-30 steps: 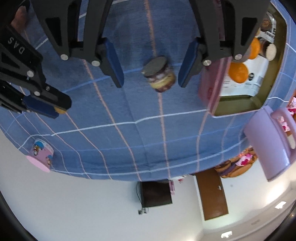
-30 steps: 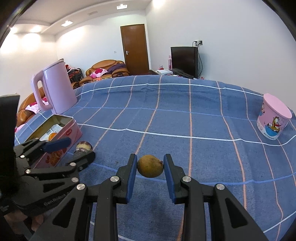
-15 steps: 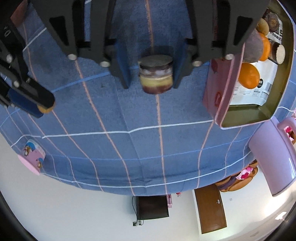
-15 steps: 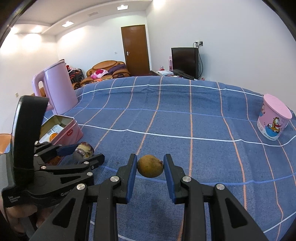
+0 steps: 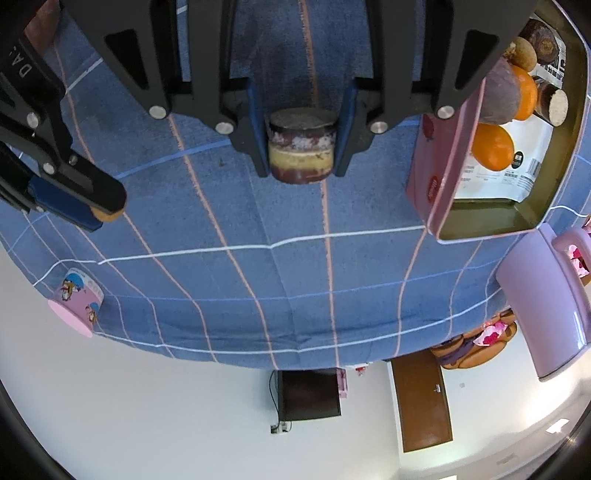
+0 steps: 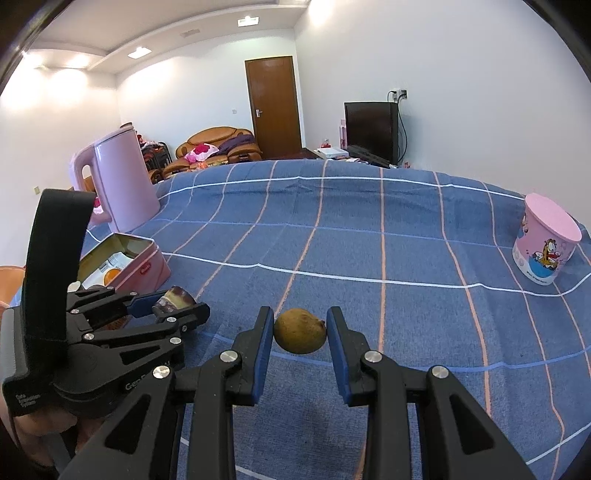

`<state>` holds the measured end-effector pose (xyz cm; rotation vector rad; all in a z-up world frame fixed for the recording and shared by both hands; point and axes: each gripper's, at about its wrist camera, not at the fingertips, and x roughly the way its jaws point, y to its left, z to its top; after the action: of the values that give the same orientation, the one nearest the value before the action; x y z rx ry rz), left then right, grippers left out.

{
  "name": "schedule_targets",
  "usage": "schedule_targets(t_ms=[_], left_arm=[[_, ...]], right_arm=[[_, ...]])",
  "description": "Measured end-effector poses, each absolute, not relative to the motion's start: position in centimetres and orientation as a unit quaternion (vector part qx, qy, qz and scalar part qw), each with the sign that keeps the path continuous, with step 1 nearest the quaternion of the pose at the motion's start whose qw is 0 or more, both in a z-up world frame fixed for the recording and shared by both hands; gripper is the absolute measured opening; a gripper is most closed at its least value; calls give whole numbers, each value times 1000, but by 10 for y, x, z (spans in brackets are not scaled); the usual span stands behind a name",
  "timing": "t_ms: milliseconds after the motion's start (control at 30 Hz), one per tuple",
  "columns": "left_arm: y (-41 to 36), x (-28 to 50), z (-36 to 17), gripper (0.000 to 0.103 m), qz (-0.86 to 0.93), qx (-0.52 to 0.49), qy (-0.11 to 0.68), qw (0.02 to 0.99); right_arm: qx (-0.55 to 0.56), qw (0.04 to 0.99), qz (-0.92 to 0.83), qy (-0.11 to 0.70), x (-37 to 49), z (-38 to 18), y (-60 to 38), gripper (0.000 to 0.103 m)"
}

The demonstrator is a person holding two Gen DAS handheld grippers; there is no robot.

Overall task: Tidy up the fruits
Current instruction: 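Lift the canister in the left gripper while the right holds the olive-brown fruit up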

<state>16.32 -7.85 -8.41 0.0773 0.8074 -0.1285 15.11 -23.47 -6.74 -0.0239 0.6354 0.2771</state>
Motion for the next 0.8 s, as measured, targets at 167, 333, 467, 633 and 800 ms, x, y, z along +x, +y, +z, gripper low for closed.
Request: schedule_targets(t_ms=[167, 333, 467, 633, 800], left_arm=[[-77, 160, -80, 35, -59, 37, 377, 923], [-76, 155, -75, 35, -51, 40, 359, 931], [-74, 152, -71, 35, -46, 39, 347, 936], [-73, 147, -67, 35, -42, 36, 331, 942], [-70, 142, -63, 35, -37, 33, 316, 948]], right_arm=[[-14, 942, 137, 305, 149, -66, -234, 31], [-15, 946, 142, 291, 143, -63, -234, 31], [-17, 949, 144, 280, 139, -61, -232, 31], [-18, 953, 146, 265, 134, -57, -233, 31], [-18, 957, 146, 249, 128, -55, -234, 31]])
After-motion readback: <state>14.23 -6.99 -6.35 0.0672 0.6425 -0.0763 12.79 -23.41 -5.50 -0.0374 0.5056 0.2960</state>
